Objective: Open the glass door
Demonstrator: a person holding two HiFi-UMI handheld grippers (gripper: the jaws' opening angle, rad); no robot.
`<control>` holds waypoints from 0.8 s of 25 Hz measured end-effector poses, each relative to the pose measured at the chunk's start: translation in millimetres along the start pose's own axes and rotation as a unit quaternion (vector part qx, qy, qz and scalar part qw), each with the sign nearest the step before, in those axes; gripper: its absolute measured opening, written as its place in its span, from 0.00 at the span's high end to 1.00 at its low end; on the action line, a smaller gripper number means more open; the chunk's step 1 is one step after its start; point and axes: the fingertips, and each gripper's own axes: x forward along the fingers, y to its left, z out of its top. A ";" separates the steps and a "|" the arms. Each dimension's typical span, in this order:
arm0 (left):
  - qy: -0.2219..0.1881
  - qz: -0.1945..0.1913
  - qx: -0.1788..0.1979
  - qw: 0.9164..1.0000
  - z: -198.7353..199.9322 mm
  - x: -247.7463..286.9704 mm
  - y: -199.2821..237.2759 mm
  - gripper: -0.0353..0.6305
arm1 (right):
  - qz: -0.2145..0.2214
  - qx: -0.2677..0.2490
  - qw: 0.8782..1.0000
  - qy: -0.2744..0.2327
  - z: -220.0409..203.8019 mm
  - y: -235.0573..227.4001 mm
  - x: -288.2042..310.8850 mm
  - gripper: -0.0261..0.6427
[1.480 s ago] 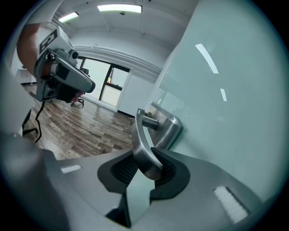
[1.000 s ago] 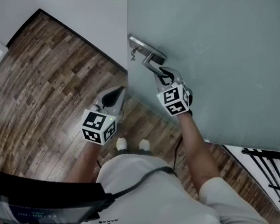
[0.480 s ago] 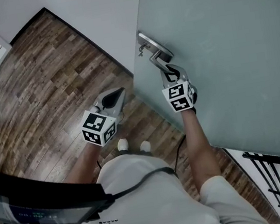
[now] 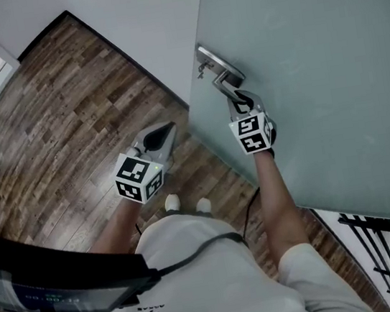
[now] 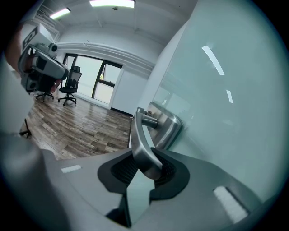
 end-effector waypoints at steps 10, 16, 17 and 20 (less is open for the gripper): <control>-0.016 -0.007 0.005 1.000 16.6 -9.4 -7.5 0.94 | -0.019 0.014 0.999 0.032 -14.5 -7.8 -33.8 0.82; -0.044 -0.032 -0.001 0.998 41.6 -15.3 -35.5 0.94 | -0.031 0.048 0.998 -0.037 16.7 0.3 -115.5 0.88; -0.049 -0.037 -0.001 0.998 45.9 -16.7 -41.5 0.94 | -0.027 0.056 0.996 -0.057 28.0 5.5 -131.3 0.91; -0.063 -0.056 -0.007 0.996 61.2 -20.6 -58.9 0.94 | -0.011 0.091 0.990 -0.110 56.9 19.9 -170.2 0.91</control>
